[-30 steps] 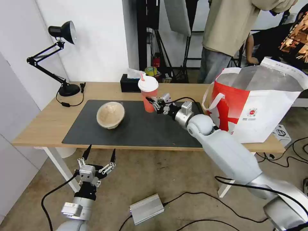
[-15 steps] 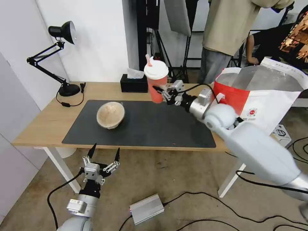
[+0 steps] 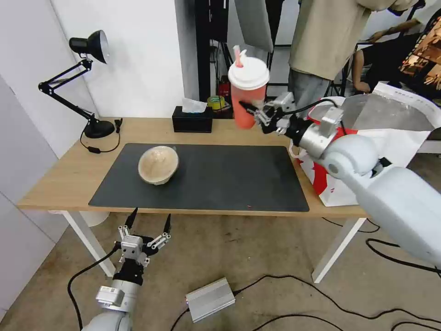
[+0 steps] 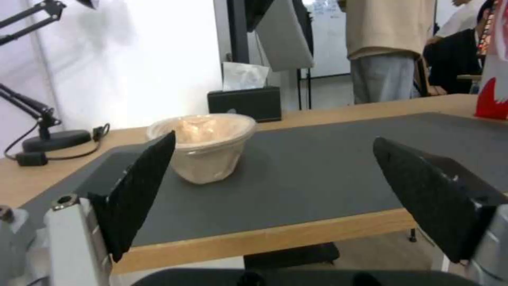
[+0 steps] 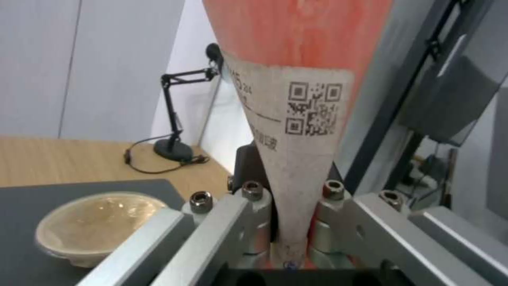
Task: Pick up the trash from the table and place it into the takeout bag.
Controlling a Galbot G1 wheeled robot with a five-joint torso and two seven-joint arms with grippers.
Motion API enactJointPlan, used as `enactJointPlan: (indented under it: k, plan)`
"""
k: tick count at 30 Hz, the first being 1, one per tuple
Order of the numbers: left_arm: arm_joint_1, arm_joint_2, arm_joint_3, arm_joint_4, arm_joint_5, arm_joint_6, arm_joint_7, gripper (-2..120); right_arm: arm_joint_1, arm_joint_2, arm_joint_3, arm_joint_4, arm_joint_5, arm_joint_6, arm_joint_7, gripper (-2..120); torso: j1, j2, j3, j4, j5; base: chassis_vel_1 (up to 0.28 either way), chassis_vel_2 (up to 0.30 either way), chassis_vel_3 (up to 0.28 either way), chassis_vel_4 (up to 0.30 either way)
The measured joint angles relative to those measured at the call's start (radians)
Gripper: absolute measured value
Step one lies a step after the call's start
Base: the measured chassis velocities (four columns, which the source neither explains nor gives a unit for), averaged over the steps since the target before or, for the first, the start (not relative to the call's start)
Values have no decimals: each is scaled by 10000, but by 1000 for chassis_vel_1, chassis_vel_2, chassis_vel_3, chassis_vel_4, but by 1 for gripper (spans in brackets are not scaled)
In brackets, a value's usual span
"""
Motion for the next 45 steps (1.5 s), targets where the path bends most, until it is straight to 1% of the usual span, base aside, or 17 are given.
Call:
enactJointPlan:
  k: [6,7,12,20,21,25,27,30,32,39,45]
  plan:
    - [-35,46,55,-48,-23,-7,65,100,135,-556,260,197,186,14,-36,3,0,0,0,1,-1,0,0,0,0]
    - [-35,46,55,-48,-23,-7,65,100,135,-556,260,197,186,14,-36,3,0,0,0,1,-1,0,0,0,0]
    - [95,146,50,-232,-113,-23,106,100,-109,-924,645,425,223,57,-42,3,1,0,1,0,0,0,0,0,0]
    - [450,272,-70,-854,-224,-46,139,100,-615,-1575,1611,729,383,93,-27,3,0,0,1,1,0,0,0,0,0]
    - [450,272,-70,-854,-224,-46,139,100,-615,-1575,1611,729,383,93,-27,3,0,0,1,1,0,0,0,0,0]
    - [609,302,-155,-1095,-245,-135,152,100,-1051,-2104,2310,886,478,109,-72,3,-1,1,1,1,0,0,0,0,0]
    - [613,314,-158,-1122,-252,-138,153,100,-1116,-2215,2435,898,479,121,-96,3,0,1,0,0,-1,0,0,0,0]
    - [605,319,-121,-1191,-263,-139,156,100,-1212,-2500,2760,841,417,178,-162,3,0,0,0,1,-1,0,0,0,0]
    - [605,316,-101,-1202,-262,-139,159,100,-1216,-2554,2834,797,338,210,-216,3,0,0,0,1,-1,0,0,0,0]
    - [587,330,-53,-1295,-232,-106,185,100,-1259,-3037,3321,379,-36,371,-749,3,0,1,0,1,-1,0,0,0,0]
    - [576,364,-41,-1335,-232,-85,192,100,-1253,-3303,3461,23,-420,500,-1059,3,-1,0,0,0,0,0,0,0,0]
